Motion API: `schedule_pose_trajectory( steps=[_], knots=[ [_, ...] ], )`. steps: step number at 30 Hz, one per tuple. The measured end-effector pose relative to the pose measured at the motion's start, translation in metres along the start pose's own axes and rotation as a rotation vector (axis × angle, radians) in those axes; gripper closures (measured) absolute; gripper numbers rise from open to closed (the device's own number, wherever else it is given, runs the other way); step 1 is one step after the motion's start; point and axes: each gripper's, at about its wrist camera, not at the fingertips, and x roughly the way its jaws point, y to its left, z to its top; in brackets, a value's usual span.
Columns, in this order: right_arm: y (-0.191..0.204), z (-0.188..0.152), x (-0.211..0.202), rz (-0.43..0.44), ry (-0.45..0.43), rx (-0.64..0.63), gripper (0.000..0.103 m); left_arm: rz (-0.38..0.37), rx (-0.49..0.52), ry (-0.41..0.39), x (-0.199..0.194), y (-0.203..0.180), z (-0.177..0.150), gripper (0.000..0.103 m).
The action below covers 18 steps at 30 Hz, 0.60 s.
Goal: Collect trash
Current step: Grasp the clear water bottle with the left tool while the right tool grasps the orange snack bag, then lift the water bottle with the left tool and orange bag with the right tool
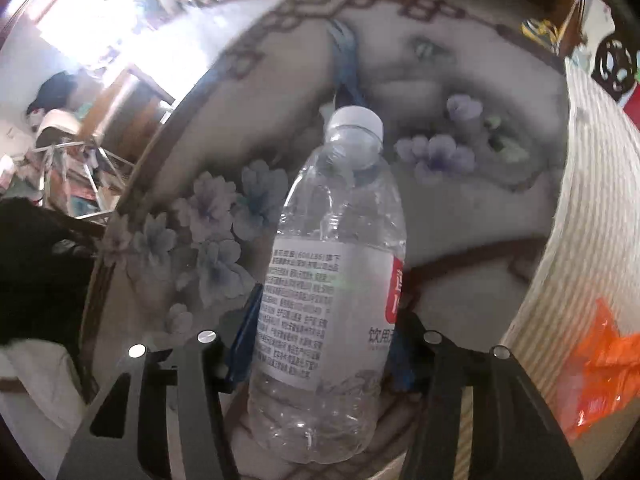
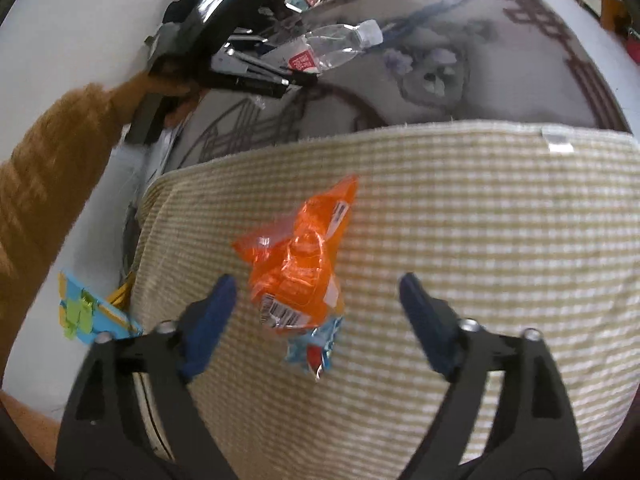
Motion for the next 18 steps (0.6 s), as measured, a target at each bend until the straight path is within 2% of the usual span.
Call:
schedule_pose_trajectory(
  steps=[3, 4, 5, 6, 9, 12, 15, 18],
  knots=[
    [0.009, 0.004, 0.018, -0.008, 0.022, 0.0, 0.01, 0.018, -0.084, -0.062, -0.023, -0.013, -0.018, 0.052],
    [0.012, 0.001, 0.026, -0.039, 0.039, -0.026, 0.01, 0.029, -0.112, -0.081, -0.029, -0.016, -0.024, 0.052],
    [0.018, -0.003, 0.034, -0.088, 0.056, -0.057, 0.015, 0.035, -0.157, -0.104, -0.037, -0.019, -0.032, 0.052],
    [0.021, -0.006, 0.039, -0.114, 0.067, -0.075, 0.039, 0.027, -0.225, -0.129, -0.051, -0.023, -0.044, 0.052],
    [0.03, -0.022, 0.041, -0.107, 0.075, -0.082, 0.054, 0.033, -0.359, -0.171, -0.081, -0.035, -0.075, 0.052],
    [0.036, -0.035, 0.024, -0.088, 0.037, -0.06, 0.055, 0.015, -0.51, -0.223, -0.11, -0.049, -0.109, 0.052],
    [0.047, -0.053, -0.004, -0.084, -0.031, -0.048, 0.055, -0.005, -0.666, -0.247, -0.129, -0.066, -0.139, 0.052],
    [0.053, -0.077, -0.033, -0.078, -0.103, -0.008, 0.055, -0.006, -0.779, -0.26, -0.14, -0.087, -0.169, 0.052]
  ],
)
